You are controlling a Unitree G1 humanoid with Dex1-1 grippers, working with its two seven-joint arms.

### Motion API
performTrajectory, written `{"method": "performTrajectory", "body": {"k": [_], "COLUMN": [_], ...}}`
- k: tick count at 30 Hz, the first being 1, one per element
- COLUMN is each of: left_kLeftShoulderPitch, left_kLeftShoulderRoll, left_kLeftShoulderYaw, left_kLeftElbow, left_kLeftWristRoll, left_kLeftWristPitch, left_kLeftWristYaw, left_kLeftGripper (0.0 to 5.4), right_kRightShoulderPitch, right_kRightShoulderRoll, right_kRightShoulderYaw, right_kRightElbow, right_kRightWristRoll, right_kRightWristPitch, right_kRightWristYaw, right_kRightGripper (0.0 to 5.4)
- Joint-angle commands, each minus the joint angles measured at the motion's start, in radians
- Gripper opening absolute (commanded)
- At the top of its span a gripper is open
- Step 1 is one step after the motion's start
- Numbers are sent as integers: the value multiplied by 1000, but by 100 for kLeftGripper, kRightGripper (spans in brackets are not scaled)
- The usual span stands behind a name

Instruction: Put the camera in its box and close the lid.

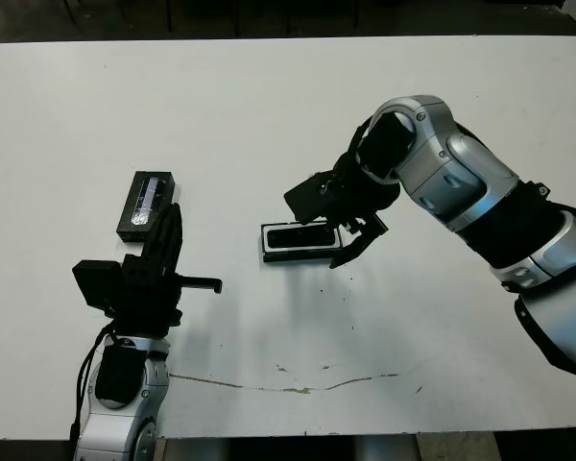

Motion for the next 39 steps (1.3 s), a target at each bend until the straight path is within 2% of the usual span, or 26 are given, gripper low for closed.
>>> {"method": "performTrajectory", "body": {"k": [1, 3, 6, 9, 11, 13, 16, 18, 21, 23, 26, 29, 34, 39], "left_kLeftShoulderPitch": [8, 8, 8, 5, 4, 4, 5, 6, 9, 8, 6, 3, -2, -4], "left_kLeftShoulderRoll": [9, 11, 17, 21, 22, 21, 21, 23, 28, 29, 31, 36, 41, 41], "left_kLeftShoulderYaw": [6, 10, 17, 25, 30, 32, 35, 38, 41, 44, 46, 50, 58, 63], "left_kLeftElbow": [6, 5, 4, 11, 14, 13, 8, 5, 2, 4, 4, 5, 7, 9], "left_kLeftWristRoll": [0, -4, -1, -7, -12, -17, -22, -26, -25, -26, -26, -24, -28, -27], "left_kLeftWristPitch": [24, 26, 26, 14, 10, 13, 22, 22, 25, 25, 30, 31, 34, 32], "left_kLeftWristYaw": [-1, -3, -6, -15, -20, -23, -22, -24, -24, -25, -26, -28, -34, -39], "left_kLeftGripper": [0, 0, 0, 0, 0, 0, 0, 0, 0, 0, 0, 0, 0, 0], "right_kRightShoulderPitch": [-32, -45, -57, -58, -43, -17, 54, 155, 338, 473, 650, 776, 880, 943], "right_kRightShoulderRoll": [-24, -36, -70, -103, -124, -143, -152, -141, -75, -18, 46, 90, 103, 129], "right_kRightShoulderYaw": [-63, -112, -201, -276, -311, -357, -470, -570, -690, -735, -729, -697, -601, -512], "right_kRightElbow": [3, 12, 28, 67, 64, 48, -20, -123, -299, -414, -546, -599, -636, -668], "right_kRightWristRoll": [4, 20, 45, 90, 107, 134, 200, 235, 284, 302, 284, 257, 153, 69], "right_kRightWristPitch": [39, 51, 38, -8, -5, 25, 147, 213, 323, 339, 320, 221, 76, 1], "right_kRightWristYaw": [-19, -32, -76, -96, -113, -142, -238, -368, -574, -699, -853, -966, -1099, -1189], "right_kRightGripper": [504, 538, 539, 539, 539, 539, 539, 539, 530, 508, 456, 401, 311, 225]}}
